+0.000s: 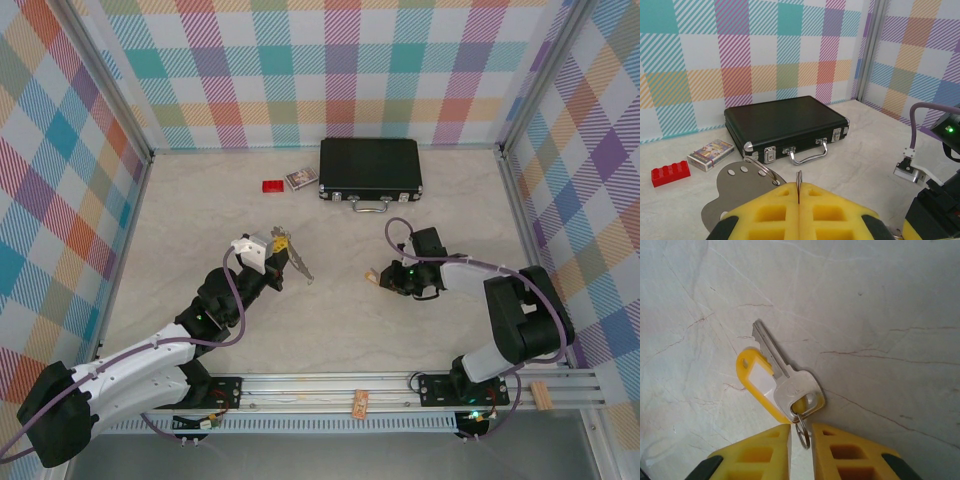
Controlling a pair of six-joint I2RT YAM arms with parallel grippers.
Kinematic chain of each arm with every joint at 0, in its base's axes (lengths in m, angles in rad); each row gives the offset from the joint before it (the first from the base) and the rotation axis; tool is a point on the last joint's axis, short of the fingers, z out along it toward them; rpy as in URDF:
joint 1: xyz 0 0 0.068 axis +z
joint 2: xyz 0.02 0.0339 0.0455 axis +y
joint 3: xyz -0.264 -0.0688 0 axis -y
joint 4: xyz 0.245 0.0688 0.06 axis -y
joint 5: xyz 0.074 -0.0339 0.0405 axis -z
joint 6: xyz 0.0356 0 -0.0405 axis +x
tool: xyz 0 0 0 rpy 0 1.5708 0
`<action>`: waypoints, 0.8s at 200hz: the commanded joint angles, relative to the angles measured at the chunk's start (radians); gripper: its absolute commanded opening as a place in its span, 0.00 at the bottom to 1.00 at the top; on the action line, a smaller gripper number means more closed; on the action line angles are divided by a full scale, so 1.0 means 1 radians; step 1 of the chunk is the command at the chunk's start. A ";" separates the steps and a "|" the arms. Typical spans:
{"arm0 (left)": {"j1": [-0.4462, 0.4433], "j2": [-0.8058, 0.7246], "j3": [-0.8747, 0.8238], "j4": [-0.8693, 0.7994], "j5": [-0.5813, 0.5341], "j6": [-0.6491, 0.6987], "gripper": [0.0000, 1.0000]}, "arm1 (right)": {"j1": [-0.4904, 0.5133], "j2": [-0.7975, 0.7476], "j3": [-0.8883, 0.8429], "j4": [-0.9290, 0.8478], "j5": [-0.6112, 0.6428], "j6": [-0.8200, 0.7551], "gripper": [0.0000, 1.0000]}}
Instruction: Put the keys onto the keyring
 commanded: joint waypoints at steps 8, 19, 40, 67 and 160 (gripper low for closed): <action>0.003 -0.005 0.001 0.024 0.017 -0.011 0.00 | -0.001 0.023 0.035 -0.023 -0.029 -0.035 0.13; 0.005 -0.005 0.001 0.025 0.017 -0.010 0.00 | -0.002 0.027 0.038 -0.025 -0.028 -0.040 0.12; 0.004 -0.005 0.001 0.024 0.017 -0.009 0.00 | -0.001 0.026 0.038 -0.027 -0.031 -0.047 0.09; 0.005 -0.005 0.002 0.025 0.017 -0.009 0.00 | -0.001 0.029 0.040 -0.032 -0.036 -0.052 0.10; 0.005 0.000 0.002 0.031 0.022 -0.008 0.00 | -0.001 -0.122 0.034 -0.040 0.026 -0.135 0.00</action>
